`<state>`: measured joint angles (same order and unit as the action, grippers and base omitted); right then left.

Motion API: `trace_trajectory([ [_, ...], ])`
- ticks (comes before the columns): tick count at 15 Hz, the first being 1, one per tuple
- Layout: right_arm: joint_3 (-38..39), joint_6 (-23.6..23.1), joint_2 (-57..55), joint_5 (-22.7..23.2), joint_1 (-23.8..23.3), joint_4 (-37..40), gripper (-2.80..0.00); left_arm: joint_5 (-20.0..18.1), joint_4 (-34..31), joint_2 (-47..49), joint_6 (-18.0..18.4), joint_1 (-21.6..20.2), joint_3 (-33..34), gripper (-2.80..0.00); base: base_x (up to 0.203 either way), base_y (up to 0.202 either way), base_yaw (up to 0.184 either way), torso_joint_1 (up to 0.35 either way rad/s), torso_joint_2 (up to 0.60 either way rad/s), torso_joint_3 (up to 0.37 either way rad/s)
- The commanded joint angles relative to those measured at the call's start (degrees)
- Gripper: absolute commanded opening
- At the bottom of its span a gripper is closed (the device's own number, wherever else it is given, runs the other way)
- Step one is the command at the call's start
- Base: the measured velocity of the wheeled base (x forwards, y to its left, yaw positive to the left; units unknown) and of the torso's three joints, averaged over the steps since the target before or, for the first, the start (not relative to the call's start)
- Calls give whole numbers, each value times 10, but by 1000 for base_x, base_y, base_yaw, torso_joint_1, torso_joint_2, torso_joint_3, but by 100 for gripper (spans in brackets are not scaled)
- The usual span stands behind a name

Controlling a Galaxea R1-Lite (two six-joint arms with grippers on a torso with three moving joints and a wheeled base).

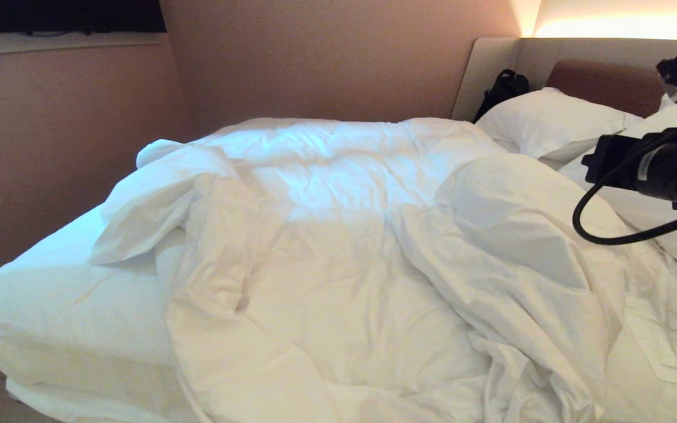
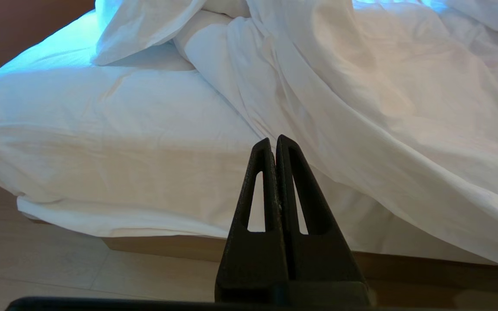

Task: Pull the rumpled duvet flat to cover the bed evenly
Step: Flatten the corners of the folded blanket

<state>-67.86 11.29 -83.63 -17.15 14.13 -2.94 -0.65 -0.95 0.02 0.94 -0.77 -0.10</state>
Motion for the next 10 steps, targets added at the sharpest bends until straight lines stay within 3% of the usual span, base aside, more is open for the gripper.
trace_trajectory([
  [1, -3, 0, -33, 104, -39, -1, -280, 0, 0, 0, 0, 0, 0, -280, 0, 0, 0, 0, 0, 0],
  [4, -4, 1, -72, 114, -69, -23, -280, 0, 0, 0, 0, 0, 0, -280, 0, 0, 0, 0, 0, 0],
  [10, -10, 18, -111, 113, -75, -49, -280, 0, 0, 0, 1, 0, -1, -280, 0, 0, 0, 0, 0, 0],
])
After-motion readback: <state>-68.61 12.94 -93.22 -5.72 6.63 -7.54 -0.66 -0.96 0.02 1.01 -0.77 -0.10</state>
